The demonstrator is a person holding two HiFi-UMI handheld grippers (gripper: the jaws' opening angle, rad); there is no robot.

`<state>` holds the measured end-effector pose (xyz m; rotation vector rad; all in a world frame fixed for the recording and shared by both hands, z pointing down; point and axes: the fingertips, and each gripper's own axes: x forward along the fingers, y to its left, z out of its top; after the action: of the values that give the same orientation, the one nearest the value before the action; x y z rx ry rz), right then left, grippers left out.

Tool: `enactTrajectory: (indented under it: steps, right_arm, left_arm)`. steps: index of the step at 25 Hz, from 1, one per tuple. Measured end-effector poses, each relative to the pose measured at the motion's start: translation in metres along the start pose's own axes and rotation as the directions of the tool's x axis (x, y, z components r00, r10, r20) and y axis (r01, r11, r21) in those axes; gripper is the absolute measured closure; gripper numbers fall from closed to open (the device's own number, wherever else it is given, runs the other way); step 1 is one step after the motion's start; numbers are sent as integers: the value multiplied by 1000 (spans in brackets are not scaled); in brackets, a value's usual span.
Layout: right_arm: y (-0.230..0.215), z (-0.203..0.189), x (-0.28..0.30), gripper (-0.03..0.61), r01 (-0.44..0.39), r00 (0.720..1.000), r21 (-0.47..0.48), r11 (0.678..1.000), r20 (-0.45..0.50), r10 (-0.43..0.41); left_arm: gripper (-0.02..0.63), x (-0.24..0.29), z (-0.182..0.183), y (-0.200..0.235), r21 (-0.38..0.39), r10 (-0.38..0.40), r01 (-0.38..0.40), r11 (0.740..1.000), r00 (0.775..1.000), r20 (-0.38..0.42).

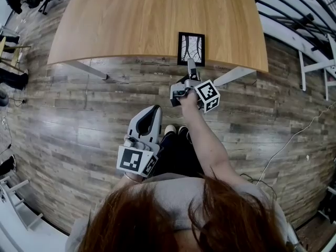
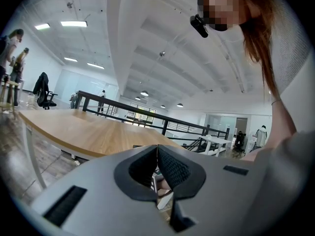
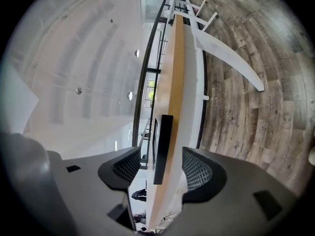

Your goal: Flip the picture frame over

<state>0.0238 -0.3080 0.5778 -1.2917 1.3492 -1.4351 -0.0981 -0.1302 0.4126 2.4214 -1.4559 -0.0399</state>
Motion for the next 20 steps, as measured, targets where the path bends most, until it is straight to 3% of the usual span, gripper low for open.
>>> enactTrajectory:
  steps: [3, 5, 7, 9, 11, 14, 20]
  right_arm:
    - [-3, -1, -17, 330, 33, 999, 12, 999, -9, -33]
    - [1, 1, -33, 330, 50, 998, -33, 998, -27, -51]
    - [10, 2, -47, 330, 63, 995, -175, 983, -71, -76]
    - [25, 6, -59, 331, 51, 991, -357, 933, -100, -92]
    - [49, 14, -73, 331, 11, 993, -513, 858, -97, -71]
    - [103, 25, -99, 331, -84, 996, -686, 722, -84, 36]
    - [198, 28, -152, 333, -149, 981, -921, 359, -92, 172]
  left_arm:
    - [605, -2, -6, 1, 19, -9, 10, 1000, 1000, -25]
    - [605, -2, -5, 2, 28, -10, 11, 1000, 1000, -25]
    - [605, 1, -1, 4, 33, -12, 13, 999, 1000, -16]
    - [605, 6, 4, 4, 39, -18, 18, 999, 1000, -4]
    - [605, 11, 12, 2, 47, -28, 27, 999, 999, 15]
    - [604, 18, 26, -7, 68, -55, 51, 996, 997, 50]
    - [605, 32, 35, -24, 89, -97, 90, 992, 992, 79]
